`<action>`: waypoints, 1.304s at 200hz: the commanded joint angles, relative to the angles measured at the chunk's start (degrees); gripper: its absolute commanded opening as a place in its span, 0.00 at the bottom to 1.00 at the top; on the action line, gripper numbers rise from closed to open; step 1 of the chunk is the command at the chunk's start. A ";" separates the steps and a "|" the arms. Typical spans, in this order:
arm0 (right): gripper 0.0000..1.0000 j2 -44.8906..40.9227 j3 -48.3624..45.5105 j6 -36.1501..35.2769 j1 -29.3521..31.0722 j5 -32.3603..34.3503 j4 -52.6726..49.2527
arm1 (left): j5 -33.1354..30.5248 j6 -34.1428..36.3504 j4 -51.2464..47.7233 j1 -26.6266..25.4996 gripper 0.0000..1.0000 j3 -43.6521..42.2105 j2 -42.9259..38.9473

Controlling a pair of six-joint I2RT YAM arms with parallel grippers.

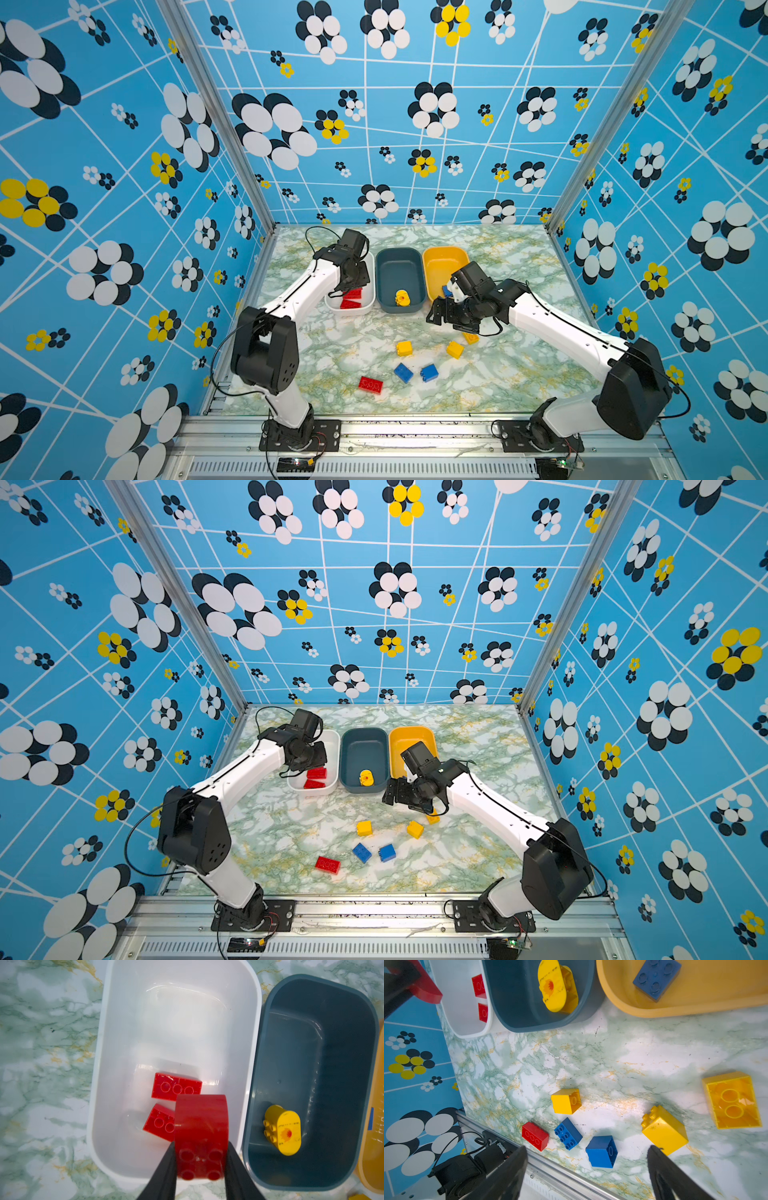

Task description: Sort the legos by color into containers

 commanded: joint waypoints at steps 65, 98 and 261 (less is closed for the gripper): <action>0.92 -3.49 -3.38 1.31 -0.70 5.27 -3.70 | 2.12 3.69 3.30 3.05 0.42 8.34 11.59; 0.92 -3.78 -3.72 0.53 -1.18 8.24 -6.32 | 1.74 3.77 3.51 3.12 0.60 8.43 11.42; 0.92 1.45 -4.20 -17.28 -5.04 20.79 -9.60 | 4.49 1.71 5.42 3.09 0.86 -5.14 -6.44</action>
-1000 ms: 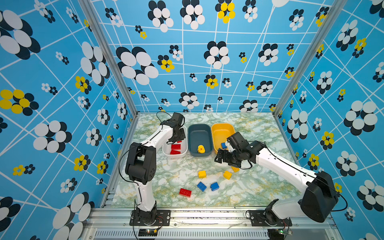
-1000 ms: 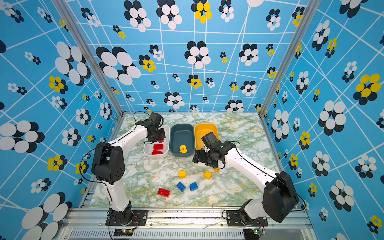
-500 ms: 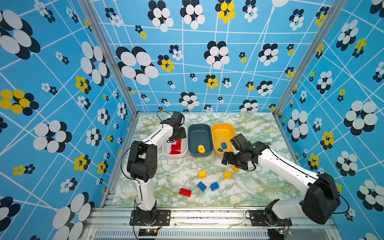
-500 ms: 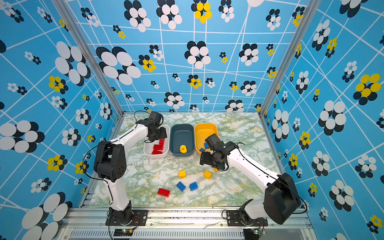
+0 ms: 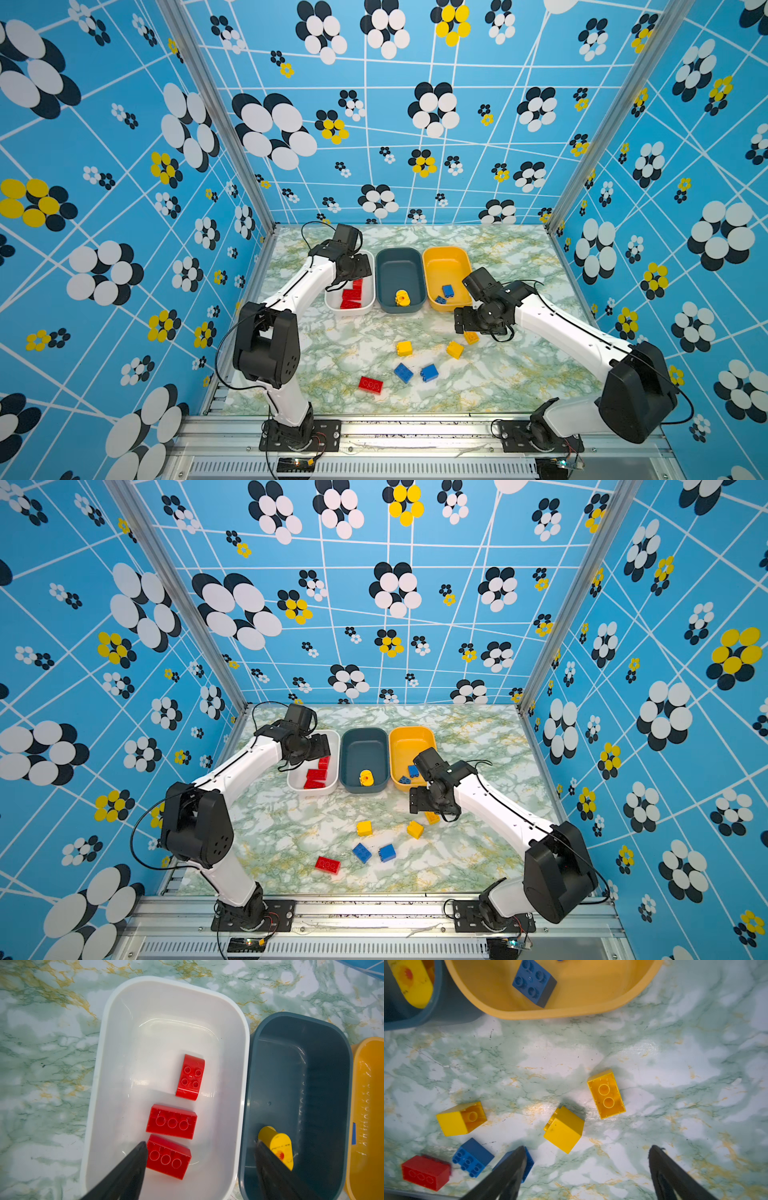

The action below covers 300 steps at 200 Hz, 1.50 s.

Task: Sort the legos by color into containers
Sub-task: 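Lower the right gripper onto a yellow 2x2 brick while the left lifts away, then close the right gripper on the yellow brick and lift it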

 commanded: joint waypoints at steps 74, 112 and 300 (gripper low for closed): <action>0.85 7.39 -1.52 -9.66 -1.47 3.04 3.79 | 2.46 -3.48 -0.37 0.37 0.90 -11.48 -14.76; 0.82 10.58 -1.29 -10.55 -1.61 2.55 5.30 | 2.49 -4.23 -1.11 0.42 0.91 -14.11 -18.39; 0.38 14.92 -4.44 -9.92 -2.15 0.67 8.78 | 2.98 -5.44 -1.82 0.36 0.94 -16.75 -21.81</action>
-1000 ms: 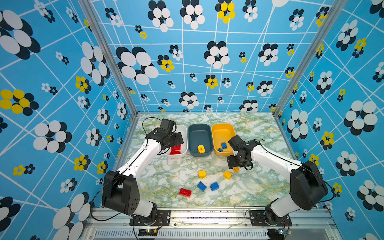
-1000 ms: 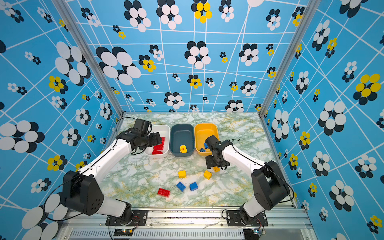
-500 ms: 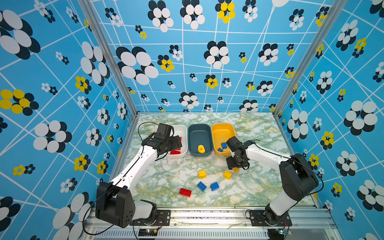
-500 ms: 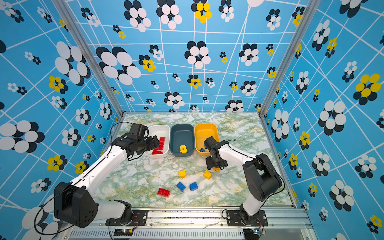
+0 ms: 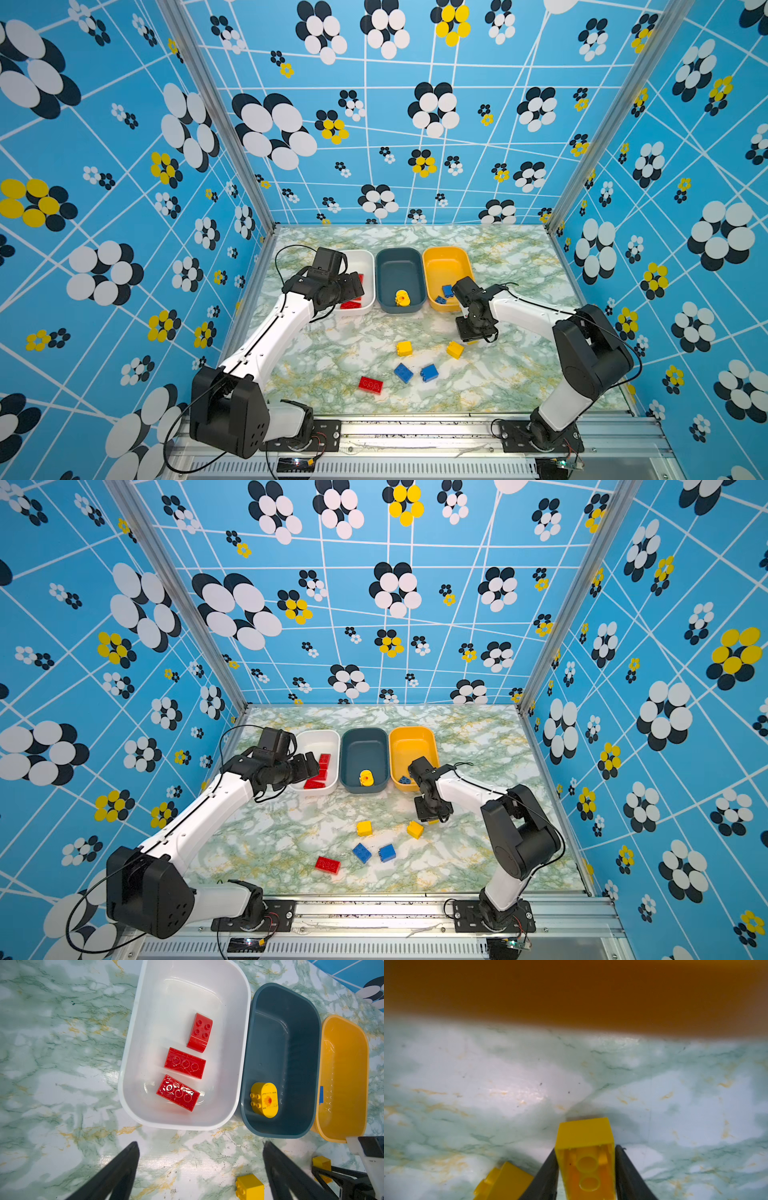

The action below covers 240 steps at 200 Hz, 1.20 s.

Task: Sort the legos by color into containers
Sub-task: 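Close the right gripper on the yellow brick and lift it, then carry the yellow brick over the teal bin with the right gripper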

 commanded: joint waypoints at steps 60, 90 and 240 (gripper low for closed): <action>0.32 -3.14 -0.61 2.09 -0.29 -2.32 -1.93 | 0.93 -0.62 -0.68 0.40 0.95 -0.83 -1.25; 0.32 -5.94 1.21 2.98 -0.21 -3.90 -3.82 | 1.46 -1.17 -0.11 0.47 0.96 -2.46 -2.12; 0.31 7.14 33.42 0.92 7.16 -6.96 -9.75 | 2.96 -3.18 0.21 0.69 0.98 -10.66 -8.68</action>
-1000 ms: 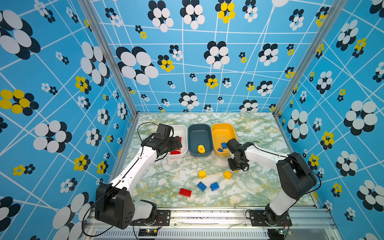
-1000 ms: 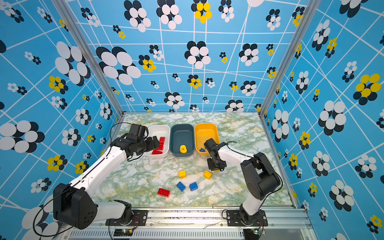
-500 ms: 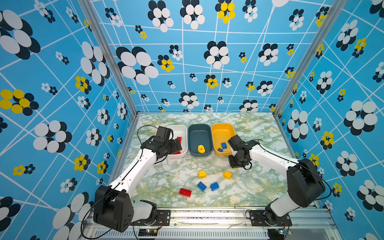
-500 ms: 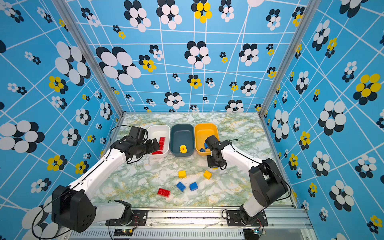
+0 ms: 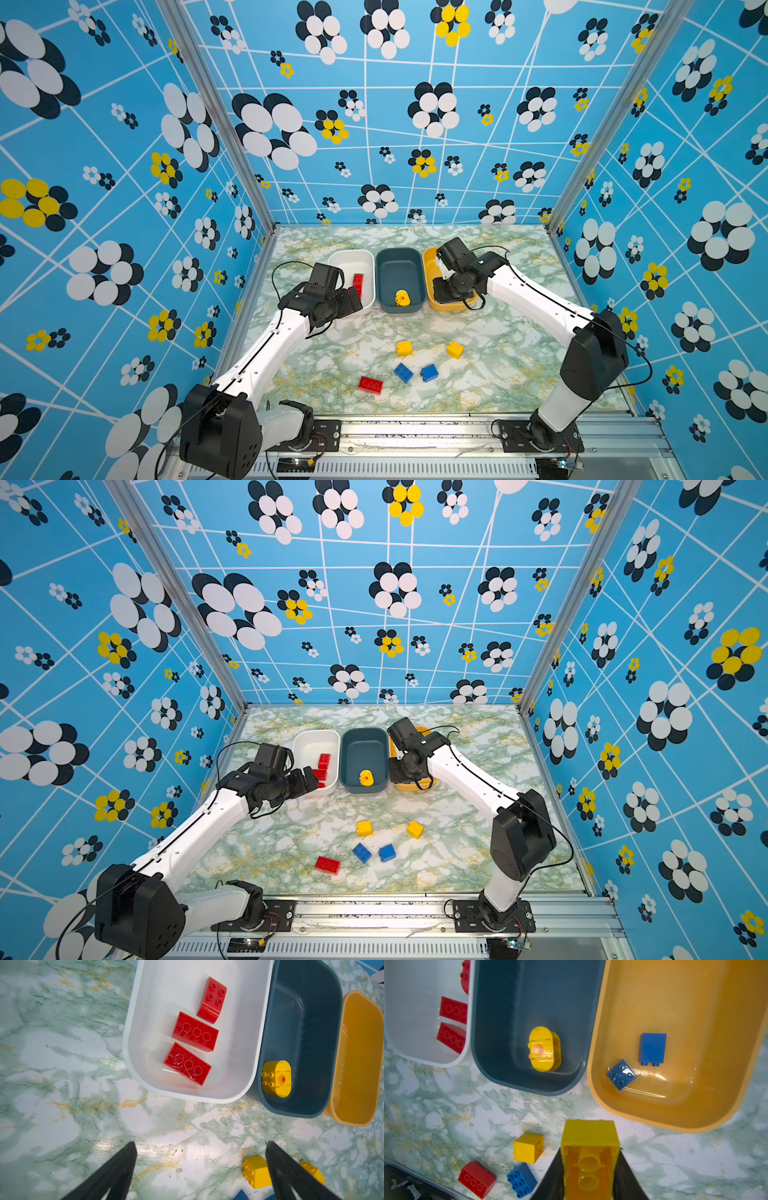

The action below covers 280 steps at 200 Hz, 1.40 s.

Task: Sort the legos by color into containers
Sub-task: 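Carry the yellow brick over the teal bin with the right gripper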

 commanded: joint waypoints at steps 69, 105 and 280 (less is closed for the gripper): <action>0.31 17.62 18.54 -3.71 2.65 -1.95 -3.22 | 0.90 -1.13 -1.14 0.63 0.99 -3.48 -4.36; 0.31 22.53 22.94 -4.61 2.60 -1.77 -4.23 | 0.59 -0.98 -1.71 0.79 0.99 -3.69 -4.92; 0.57 18.37 19.20 -3.55 2.62 -2.39 -4.63 | 0.67 -0.60 -2.18 0.83 1.00 -3.67 -4.76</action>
